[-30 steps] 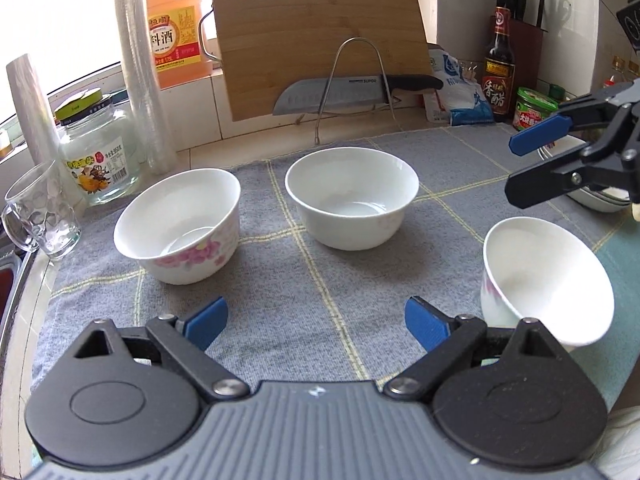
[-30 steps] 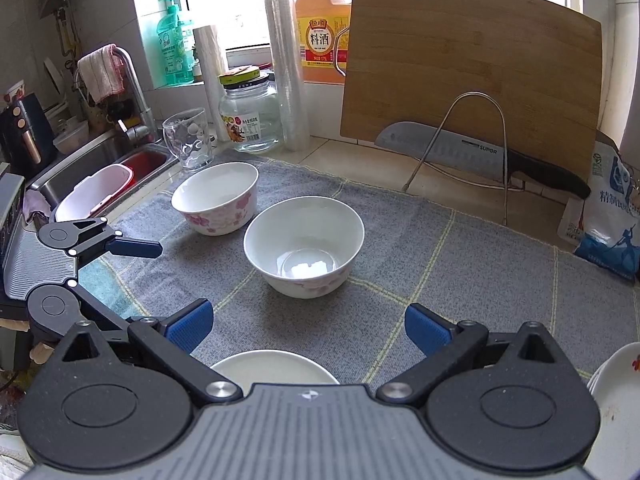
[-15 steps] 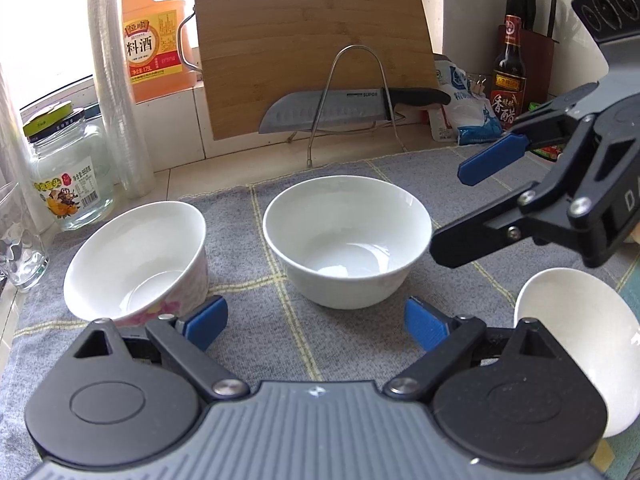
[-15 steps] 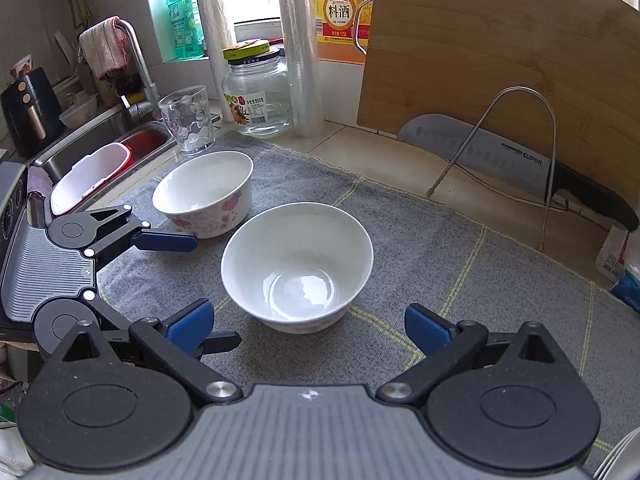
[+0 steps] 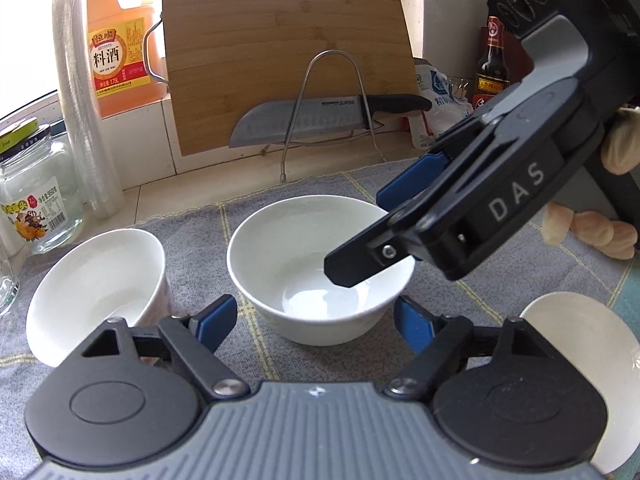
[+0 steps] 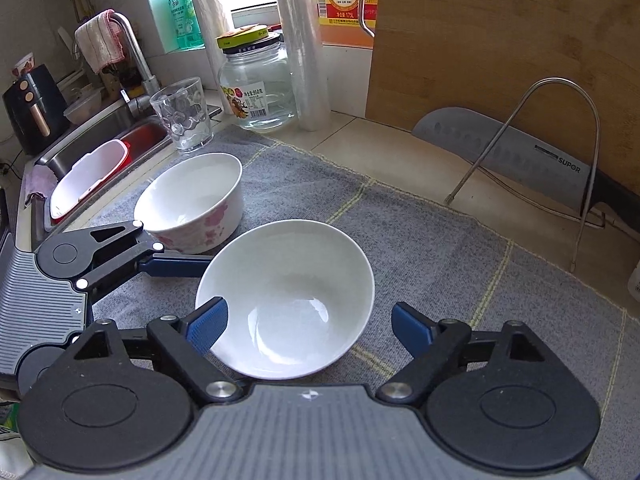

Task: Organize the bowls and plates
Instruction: 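Move the right gripper to another plain white bowl and grasp its rim, then lift the held bowl with the right gripper and carry it over the set-down bowl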

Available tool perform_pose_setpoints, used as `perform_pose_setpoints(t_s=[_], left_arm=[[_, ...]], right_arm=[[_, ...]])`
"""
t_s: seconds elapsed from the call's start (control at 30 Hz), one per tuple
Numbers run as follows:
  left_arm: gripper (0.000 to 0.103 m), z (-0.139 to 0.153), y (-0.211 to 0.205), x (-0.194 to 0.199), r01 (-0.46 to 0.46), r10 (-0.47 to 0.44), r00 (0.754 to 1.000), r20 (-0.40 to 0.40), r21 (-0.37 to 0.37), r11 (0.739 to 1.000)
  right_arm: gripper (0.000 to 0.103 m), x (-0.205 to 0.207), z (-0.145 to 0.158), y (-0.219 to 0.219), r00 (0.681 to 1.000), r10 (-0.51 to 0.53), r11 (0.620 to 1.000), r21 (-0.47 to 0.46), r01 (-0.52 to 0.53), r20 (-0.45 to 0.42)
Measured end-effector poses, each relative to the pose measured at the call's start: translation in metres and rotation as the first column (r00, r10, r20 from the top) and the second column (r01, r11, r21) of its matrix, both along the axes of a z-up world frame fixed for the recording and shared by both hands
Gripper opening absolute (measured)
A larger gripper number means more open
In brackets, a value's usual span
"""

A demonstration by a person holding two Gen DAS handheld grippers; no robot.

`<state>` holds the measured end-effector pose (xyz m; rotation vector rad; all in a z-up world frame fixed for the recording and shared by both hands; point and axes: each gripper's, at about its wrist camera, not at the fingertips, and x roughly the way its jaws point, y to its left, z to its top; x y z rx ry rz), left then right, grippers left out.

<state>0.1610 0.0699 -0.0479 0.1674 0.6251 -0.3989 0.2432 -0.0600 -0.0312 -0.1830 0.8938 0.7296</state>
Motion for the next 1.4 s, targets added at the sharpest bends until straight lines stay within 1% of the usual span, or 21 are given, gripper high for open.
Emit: perform_pose_setpoints(t_s=[0.07, 0.3, 0.53, 0.67, 0.87, 0.97, 1.13, 1.4], left_arm=[[0.082, 0.001, 0.0, 0.001, 0.008, -0.008, 1.0, 0.0, 0.001, 1.0], [0.082, 0.001, -0.001, 0.001, 0.016, -0.016, 1.0, 0.002, 0.004, 1.0], [0.082, 0.001, -0.001, 0.001, 0.016, -0.016, 1.0, 0.002, 0.006, 1.0], [0.082, 0.0, -0.001, 0.001, 0.02, -0.02, 1.0, 0.005, 0.01, 1.0], [0.081, 0.0, -0.003, 0.0, 0.03, -0.03, 1.0, 0.004, 0.025, 0.999], [0.081, 0.002, -0.003, -0.002, 0.031, -0.031, 1.0, 0.003, 0.025, 0.999], [0.081, 0.012, -0.004, -0.007, 0.041, -0.042, 0.999, 0.012, 0.023, 0.999], [0.082, 0.036, -0.007, -0.029, 0.065, -0.066, 0.997, 0.037, 0.028, 0.998]], right_arm=[[0.088, 0.005, -0.002, 0.002, 1.0, 0.008, 1.0, -0.001, -0.008, -0.008], [0.085, 0.016, -0.005, 0.007, 1.0, 0.025, 1.0, 0.007, -0.025, -0.017], [0.078, 0.021, -0.009, 0.014, 0.999, 0.044, 0.999, 0.007, -0.044, -0.025], [0.078, 0.021, -0.008, 0.013, 0.999, 0.043, 0.999, 0.005, -0.043, -0.029], [0.078, 0.024, -0.007, 0.01, 0.998, 0.026, 0.999, 0.03, -0.024, -0.063], [0.078, 0.022, -0.004, 0.009, 0.998, 0.022, 0.999, 0.034, -0.019, -0.066], [0.078, 0.014, 0.005, 0.009, 0.999, 0.017, 1.0, 0.026, -0.016, -0.052], [0.078, -0.008, 0.026, 0.0, 0.999, 0.001, 0.999, 0.052, 0.001, -0.036]])
